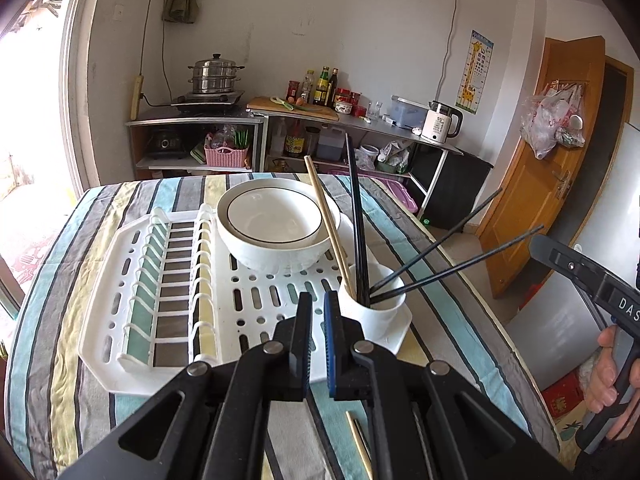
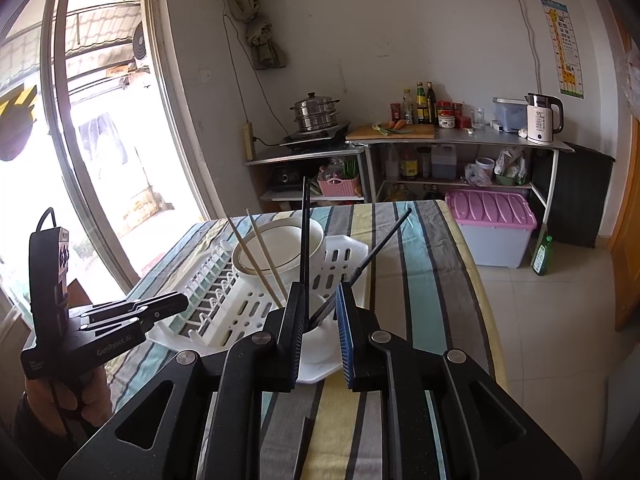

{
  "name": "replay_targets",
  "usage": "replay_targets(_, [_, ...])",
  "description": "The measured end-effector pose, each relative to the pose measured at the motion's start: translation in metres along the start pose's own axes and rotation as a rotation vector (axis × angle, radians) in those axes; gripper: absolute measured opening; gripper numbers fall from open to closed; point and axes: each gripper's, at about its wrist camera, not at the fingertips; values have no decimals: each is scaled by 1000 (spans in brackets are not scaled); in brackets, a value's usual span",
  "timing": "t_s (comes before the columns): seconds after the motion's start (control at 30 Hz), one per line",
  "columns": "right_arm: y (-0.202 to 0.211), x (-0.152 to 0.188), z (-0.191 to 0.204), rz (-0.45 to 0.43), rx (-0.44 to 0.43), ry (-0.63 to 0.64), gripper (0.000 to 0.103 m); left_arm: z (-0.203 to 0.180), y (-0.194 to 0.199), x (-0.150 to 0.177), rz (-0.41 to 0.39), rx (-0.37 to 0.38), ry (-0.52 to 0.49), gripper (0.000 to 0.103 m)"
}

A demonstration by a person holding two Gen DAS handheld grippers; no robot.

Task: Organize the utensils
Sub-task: 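Lower the wooden and black chopsticks into the white cup and open both tools, then move both tools back down to the remaining chopsticks on the cloth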

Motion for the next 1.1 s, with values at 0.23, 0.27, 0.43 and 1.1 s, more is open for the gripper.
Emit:
replay_targets(0.23, [32,20,14,-10,-30,14,17,0,38,36,-6,15,11,6])
replay_targets(0.27, [37,22,16,-13,-34,16,17,0,43,41,-7,14,13,6])
replay_targets(0.43, [61,39,22,-31,-52,19,17,-4,72,64,-28,8,14,7])
replay_targets(1.1, [89,110,27,67,-64,-18,17,-14,122,136,-5,14,10,20])
Point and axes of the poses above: each gripper's, at about its wrist camera, not at the fingertips, and y roughly against the way its jaws point, z to its left, x to its underside, and after that the axes turned 7 degrees about -z, right-handed
